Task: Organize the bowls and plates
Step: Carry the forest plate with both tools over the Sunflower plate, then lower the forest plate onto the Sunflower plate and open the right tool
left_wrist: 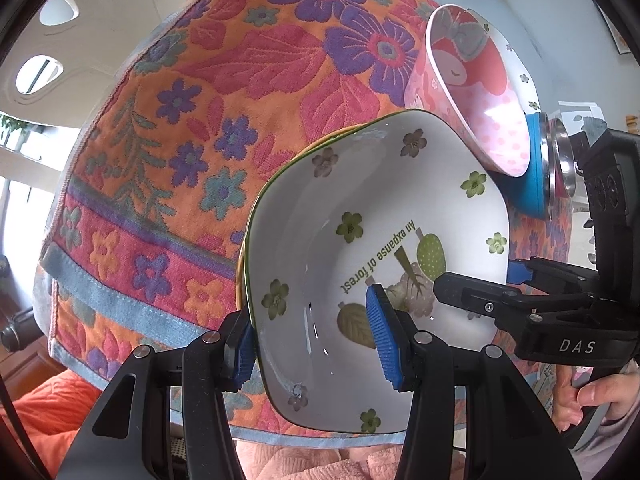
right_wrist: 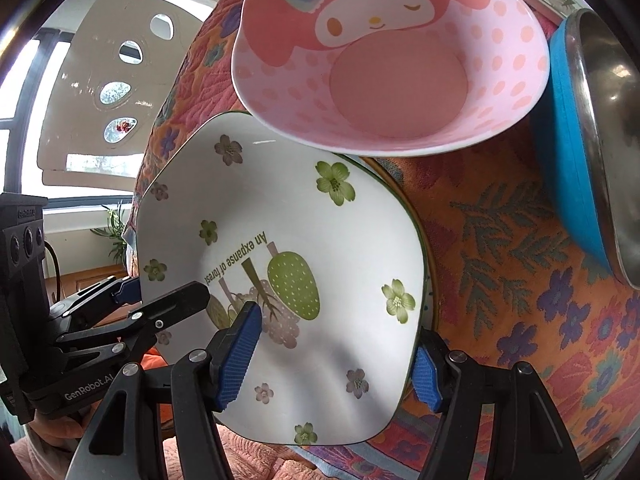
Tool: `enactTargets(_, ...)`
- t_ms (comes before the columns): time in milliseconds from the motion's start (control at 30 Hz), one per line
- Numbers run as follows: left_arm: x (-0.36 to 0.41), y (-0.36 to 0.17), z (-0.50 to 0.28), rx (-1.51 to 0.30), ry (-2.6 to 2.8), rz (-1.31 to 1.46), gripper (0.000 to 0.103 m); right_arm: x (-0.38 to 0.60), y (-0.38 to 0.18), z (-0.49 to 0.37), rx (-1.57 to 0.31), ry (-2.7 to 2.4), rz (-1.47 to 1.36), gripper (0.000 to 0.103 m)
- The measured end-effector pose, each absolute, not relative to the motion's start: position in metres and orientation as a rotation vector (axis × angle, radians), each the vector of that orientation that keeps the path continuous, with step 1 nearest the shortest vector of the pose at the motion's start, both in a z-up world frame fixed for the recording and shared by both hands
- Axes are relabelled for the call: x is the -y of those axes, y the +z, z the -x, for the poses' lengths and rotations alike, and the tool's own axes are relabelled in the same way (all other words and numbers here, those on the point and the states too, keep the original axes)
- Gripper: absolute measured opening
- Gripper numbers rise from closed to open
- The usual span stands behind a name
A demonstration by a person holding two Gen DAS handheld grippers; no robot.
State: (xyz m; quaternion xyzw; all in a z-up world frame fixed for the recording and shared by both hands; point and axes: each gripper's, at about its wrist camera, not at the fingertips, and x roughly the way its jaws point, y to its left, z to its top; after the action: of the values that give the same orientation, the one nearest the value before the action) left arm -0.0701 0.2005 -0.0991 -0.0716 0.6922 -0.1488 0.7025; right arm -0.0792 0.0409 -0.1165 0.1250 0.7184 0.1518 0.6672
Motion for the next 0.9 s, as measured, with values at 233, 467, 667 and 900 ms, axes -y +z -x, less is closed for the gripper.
enactTargets(233,-0.201,-0.101,0.065,-1.567,-0.335,0.157,0.046,-0.041,-0.116,0.078,-1.623,0.334,-0.294,0.066)
enactTargets(467,-0.194,-0.103,0.063,-1.598,-0.323,0.107,0.046,-0.039,-0.115,0.078,-1.622,0.329,-0.306,0.066)
enactTargets(667,-0.194,-0.102,0.062,-1.607,-0.323,0.108,0.046,-0.038,-0.114,0.078,-1.625,0.323,-0.315,0.066)
enactTargets(900,-0.199,-0.101,0.063,-1.606,-0.318,0.121,0.046,-0.03,-0.11,0.082,-1.623,0.32,-0.328,0.066)
